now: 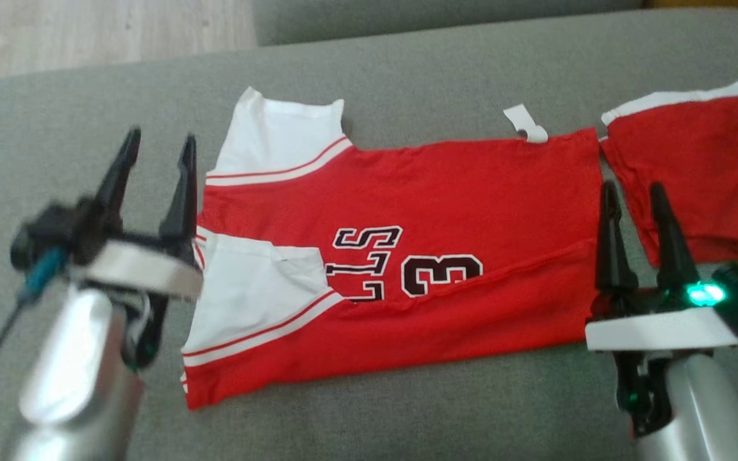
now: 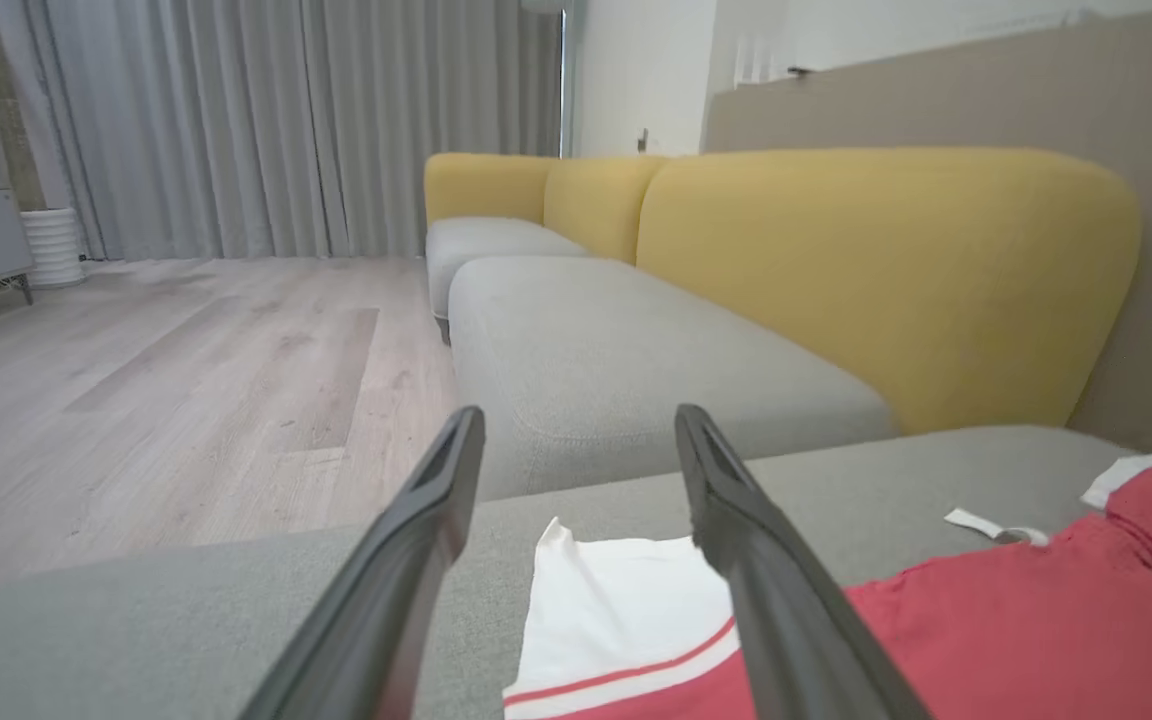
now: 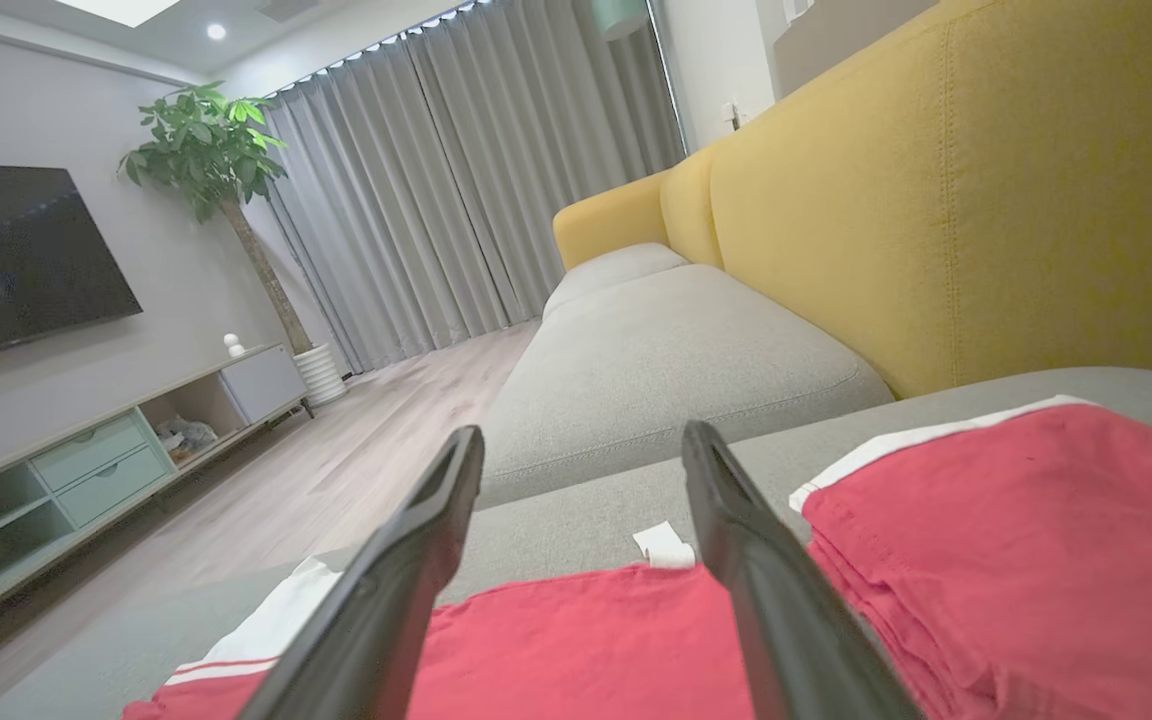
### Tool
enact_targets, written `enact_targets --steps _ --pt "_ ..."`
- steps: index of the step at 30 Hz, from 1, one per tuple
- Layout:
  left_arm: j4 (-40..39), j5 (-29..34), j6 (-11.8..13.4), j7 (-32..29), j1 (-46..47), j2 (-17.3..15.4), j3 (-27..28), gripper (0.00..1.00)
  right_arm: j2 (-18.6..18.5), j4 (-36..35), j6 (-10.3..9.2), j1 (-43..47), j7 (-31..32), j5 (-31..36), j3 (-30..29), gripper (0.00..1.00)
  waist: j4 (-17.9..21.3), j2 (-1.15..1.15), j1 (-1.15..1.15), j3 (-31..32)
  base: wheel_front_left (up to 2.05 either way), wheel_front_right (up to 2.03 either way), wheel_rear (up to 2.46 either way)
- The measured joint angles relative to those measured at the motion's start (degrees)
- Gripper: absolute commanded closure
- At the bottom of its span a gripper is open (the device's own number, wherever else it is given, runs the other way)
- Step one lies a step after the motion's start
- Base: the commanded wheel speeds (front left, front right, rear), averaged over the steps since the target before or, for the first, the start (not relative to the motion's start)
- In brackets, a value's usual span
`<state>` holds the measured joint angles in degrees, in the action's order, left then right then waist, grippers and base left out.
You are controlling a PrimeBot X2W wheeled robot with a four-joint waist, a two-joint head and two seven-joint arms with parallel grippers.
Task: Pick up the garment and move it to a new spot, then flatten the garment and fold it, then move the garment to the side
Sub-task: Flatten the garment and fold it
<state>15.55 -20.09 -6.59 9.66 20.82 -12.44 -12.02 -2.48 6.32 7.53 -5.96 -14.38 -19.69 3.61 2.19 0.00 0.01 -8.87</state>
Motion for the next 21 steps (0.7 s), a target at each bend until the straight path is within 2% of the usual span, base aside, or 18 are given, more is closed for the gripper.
enact_targets --steps 3,6,11,15,21 --pt "3.8 0.0 -0.5 -5.2 6.4 -2.9 -3.0 0.0 0.0 -0.4 0.0 -1.8 0.0 -0.5 -0.1 0.0 0.5 0.0 0.0 -1.8 0.0 0.0 0.0" --pt "7.6 -0.3 -0.6 -9.7 12.4 -6.9 -8.8 0.0 0.0 -0.4 0.0 -4.0 0.0 -0.5 0.0 0.0 1.0 0.0 0.0 -3.8 0.0 0.0 0.0" --pt "12.8 -6.2 -1.0 -17.1 20.7 -14.0 -21.6 0.0 0.0 -1.1 0.0 -6.6 0.0 -0.8 1.5 0.0 2.3 0.0 0.01 -7.0 0.0 0.0 0.0" --pt "18.0 -11.0 -1.0 -20.3 28.3 -19.5 -29.1 0.0 -0.1 -1.9 0.0 -8.6 0.0 -2.0 2.8 0.0 4.4 0.0 0.0 -10.2 0.0 0.0 0.0" --pt "21.9 -16.3 -1.0 -22.5 35.2 -21.8 -35.1 0.0 -0.1 -3.1 0.0 -9.1 0.0 -2.7 3.6 0.0 7.1 0.0 0.0 -13.7 0.0 0.0 0.0"
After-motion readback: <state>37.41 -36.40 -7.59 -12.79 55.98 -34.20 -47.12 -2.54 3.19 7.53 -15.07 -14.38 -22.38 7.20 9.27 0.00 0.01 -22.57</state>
